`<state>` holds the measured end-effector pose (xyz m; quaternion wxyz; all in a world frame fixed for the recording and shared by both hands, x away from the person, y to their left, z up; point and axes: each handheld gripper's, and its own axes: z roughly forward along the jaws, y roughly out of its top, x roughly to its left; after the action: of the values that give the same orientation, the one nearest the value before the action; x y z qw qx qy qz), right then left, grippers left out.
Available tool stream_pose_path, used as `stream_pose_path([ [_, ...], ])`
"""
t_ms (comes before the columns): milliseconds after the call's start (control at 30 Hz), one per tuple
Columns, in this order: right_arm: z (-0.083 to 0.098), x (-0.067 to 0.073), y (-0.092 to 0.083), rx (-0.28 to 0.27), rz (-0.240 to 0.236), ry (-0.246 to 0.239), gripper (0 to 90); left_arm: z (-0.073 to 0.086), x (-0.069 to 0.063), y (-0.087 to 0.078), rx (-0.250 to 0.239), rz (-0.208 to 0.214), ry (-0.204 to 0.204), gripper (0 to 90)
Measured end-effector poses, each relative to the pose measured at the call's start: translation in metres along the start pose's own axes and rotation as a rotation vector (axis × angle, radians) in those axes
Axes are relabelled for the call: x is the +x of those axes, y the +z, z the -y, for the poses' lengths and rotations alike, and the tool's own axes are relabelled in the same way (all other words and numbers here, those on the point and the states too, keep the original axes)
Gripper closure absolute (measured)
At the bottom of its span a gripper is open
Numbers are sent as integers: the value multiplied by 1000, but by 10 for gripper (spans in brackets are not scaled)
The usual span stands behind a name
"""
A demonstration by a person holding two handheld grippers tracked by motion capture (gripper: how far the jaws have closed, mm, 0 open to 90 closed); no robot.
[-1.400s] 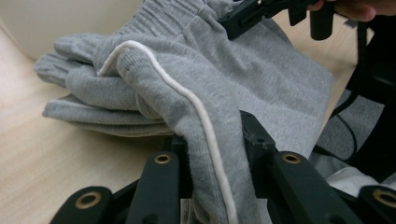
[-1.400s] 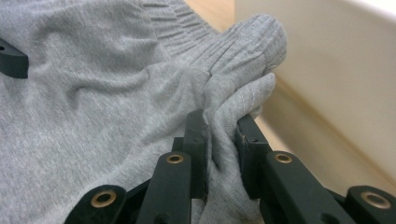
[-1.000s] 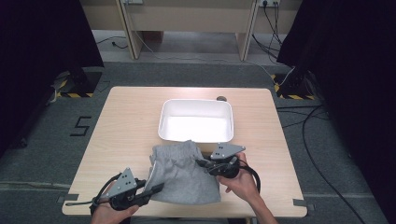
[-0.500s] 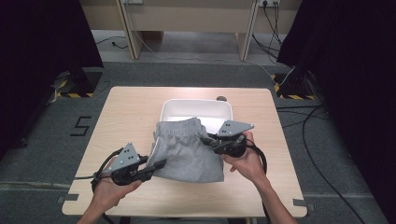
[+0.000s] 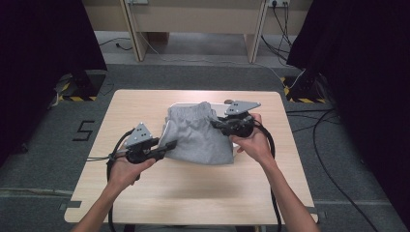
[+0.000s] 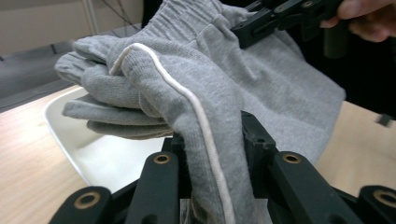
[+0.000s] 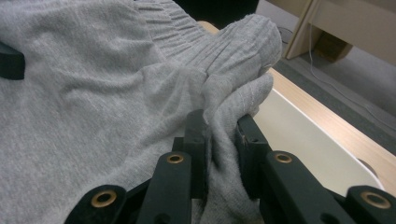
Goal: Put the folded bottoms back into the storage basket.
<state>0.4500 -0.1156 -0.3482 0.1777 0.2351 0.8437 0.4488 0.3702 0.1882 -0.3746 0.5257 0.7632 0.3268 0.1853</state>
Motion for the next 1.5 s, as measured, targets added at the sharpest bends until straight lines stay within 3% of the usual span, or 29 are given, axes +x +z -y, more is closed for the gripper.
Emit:
stream_pose_path([
  [367,-3,-38,28,64,26,15,784,-5,27,54,54,-29,-43,706],
  [667,-5,-67,46,103,56,33,785,-8,47,88,96,-56,-76,707],
  [1000,5,-82,67,143,77,49,784,0,52,112,134,-84,-79,706],
  [1300,21,-82,85,180,55,79,783,7,55,117,232,-91,-85,702],
  [1500,29,-79,91,203,41,86,783,11,53,120,284,-87,-65,700],
])
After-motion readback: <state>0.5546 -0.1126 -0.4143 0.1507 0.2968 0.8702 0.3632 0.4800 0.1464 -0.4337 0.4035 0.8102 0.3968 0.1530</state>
